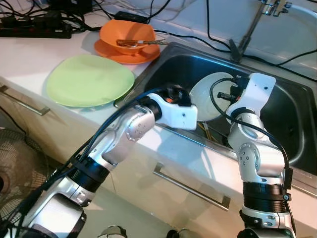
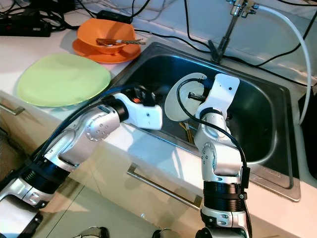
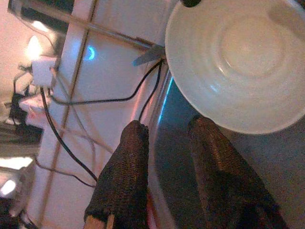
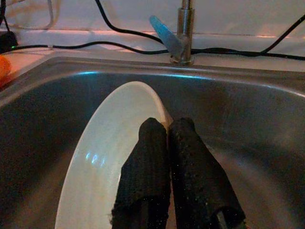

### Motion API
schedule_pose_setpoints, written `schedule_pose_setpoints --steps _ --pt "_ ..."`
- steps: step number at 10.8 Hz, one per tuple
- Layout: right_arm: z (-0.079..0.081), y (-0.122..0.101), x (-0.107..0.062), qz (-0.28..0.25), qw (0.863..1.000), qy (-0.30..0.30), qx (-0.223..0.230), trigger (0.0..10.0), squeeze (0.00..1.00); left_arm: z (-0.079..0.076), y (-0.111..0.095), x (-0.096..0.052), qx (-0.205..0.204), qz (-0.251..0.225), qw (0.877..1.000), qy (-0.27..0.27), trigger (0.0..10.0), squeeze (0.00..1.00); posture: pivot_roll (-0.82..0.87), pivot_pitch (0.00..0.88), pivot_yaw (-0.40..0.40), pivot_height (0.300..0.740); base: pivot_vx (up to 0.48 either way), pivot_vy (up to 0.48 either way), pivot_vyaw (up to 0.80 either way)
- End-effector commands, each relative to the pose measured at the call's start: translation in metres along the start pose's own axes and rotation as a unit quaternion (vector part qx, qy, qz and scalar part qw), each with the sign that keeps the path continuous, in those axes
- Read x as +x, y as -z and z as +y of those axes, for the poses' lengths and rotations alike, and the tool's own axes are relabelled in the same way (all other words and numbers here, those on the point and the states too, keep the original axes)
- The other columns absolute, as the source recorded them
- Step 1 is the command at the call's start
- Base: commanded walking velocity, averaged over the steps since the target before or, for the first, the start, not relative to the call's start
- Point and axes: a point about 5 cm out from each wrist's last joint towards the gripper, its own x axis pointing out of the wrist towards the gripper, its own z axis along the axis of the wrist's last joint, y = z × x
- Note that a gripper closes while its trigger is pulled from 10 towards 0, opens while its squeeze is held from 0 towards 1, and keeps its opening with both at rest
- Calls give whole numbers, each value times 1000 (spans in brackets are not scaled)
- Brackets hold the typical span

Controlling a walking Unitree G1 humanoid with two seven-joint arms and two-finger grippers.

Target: Kitchen organization

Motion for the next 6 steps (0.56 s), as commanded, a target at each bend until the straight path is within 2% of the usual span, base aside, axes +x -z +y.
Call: schedule_pose_setpoints --steps 1,2,3,5,6 --pt "-5 -5 2 -19 1000 10 -7 10000 0 -2 -2 -1 -48 -4 999 -4 10000 0 -61 74 -110 740 0 0 0" --pt "-9 2 4 -13 999 14 -30 10000 0 -12 9 -4 -249 27 968 -31 10000 0 -59 75 -111 740 0 0 0" --pt "-13 6 6 -13 999 16 -42 10000 0 -15 19 -10 -335 40 940 -48 10000 0 -58 78 -111 740 0 0 0" --pt "-20 11 14 -12 998 21 -58 10000 0 -16 31 -22 -452 55 887 -75 10000 0 -58 78 -111 740 0 0 0" --pt "-23 14 20 -9 997 26 -65 10000 0 -18 33 -26 -473 62 876 -73 10000 0 -56 77 -113 740 0 0 0"
